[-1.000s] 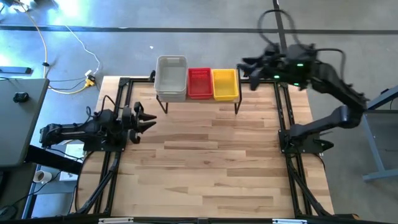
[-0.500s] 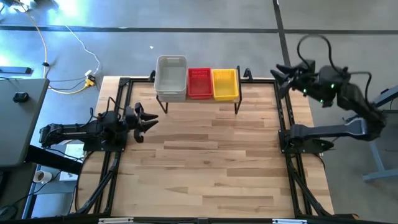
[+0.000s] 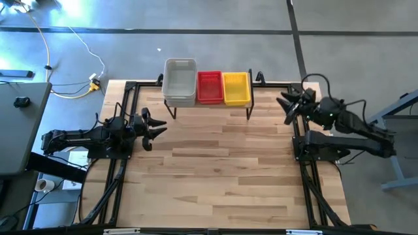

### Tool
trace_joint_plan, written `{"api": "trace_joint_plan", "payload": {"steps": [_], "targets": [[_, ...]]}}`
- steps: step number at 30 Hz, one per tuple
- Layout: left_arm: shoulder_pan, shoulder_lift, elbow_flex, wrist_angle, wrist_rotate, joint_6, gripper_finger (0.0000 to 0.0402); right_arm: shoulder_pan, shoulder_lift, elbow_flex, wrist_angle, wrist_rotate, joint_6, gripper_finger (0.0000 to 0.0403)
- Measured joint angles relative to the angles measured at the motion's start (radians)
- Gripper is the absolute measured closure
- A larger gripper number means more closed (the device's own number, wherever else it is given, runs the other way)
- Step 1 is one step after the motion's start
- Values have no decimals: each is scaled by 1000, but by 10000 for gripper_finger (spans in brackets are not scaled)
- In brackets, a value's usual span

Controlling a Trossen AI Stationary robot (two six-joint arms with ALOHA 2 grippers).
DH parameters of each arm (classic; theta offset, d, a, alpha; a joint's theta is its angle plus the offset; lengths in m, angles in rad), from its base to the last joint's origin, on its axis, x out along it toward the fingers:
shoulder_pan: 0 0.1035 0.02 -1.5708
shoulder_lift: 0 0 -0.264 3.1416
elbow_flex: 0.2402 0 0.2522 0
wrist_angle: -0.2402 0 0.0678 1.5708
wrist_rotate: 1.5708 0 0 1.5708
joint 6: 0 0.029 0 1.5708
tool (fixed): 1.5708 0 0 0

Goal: Stack baskets on shelf by color
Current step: Return to Home Position

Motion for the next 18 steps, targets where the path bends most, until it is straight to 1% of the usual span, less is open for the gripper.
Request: {"api": "trace_joint_plan", "payload": {"steps": [4,7,10,13,18], "targets": [[0,0,0,0,0,0,282,0,-56,-120,67,0,36,249],[0,0,0,0,0,0,282,0,-88,-222,123,-2,104,249],[0,0,0,0,0,0,282,0,-116,-321,185,-29,152,249],[0,0,0,0,0,0,282,0,-145,-398,229,-56,171,249],[0,0,0,0,0,0,282,0,-213,-490,256,-64,206,249]]}}
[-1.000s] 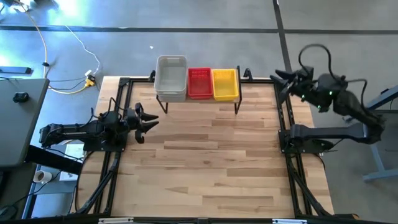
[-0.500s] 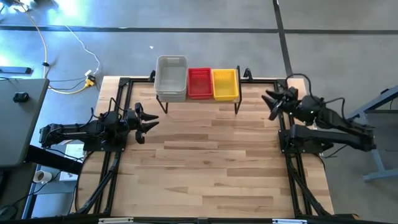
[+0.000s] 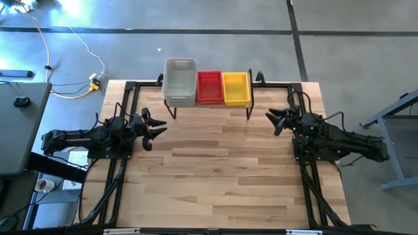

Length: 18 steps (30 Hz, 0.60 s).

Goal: Stack baskets on shelf by color
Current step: Return to Home Position

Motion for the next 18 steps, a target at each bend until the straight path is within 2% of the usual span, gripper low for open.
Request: {"api": "trace_joint_plan", "payload": {"steps": [8,18], "targets": [[0,0,0,0,0,0,282,0,-162,-77,-10,-42,11,249],[0,0,0,0,3,0,282,0,-145,-86,-28,-67,15,249]]}}
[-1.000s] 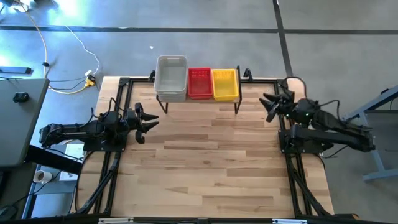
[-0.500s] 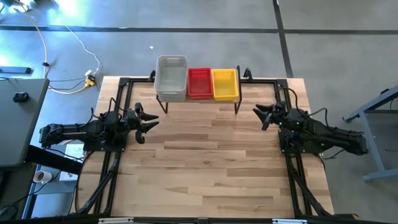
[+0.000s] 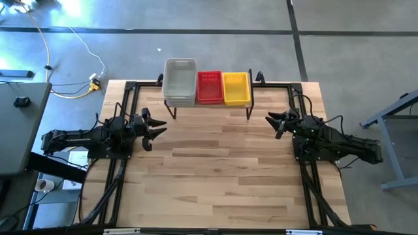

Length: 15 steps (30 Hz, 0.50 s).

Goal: Stack baskets on shelf by color
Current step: Return to Home Position

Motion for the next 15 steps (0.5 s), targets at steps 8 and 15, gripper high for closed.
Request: {"api": "trace_joint_plan", "payload": {"steps": [8,15], "targets": [[0,0,0,0,0,0,282,0,0,0,-1,0,-22,249],[0,0,0,0,0,0,282,0,0,0,-2,0,-16,249]]}}
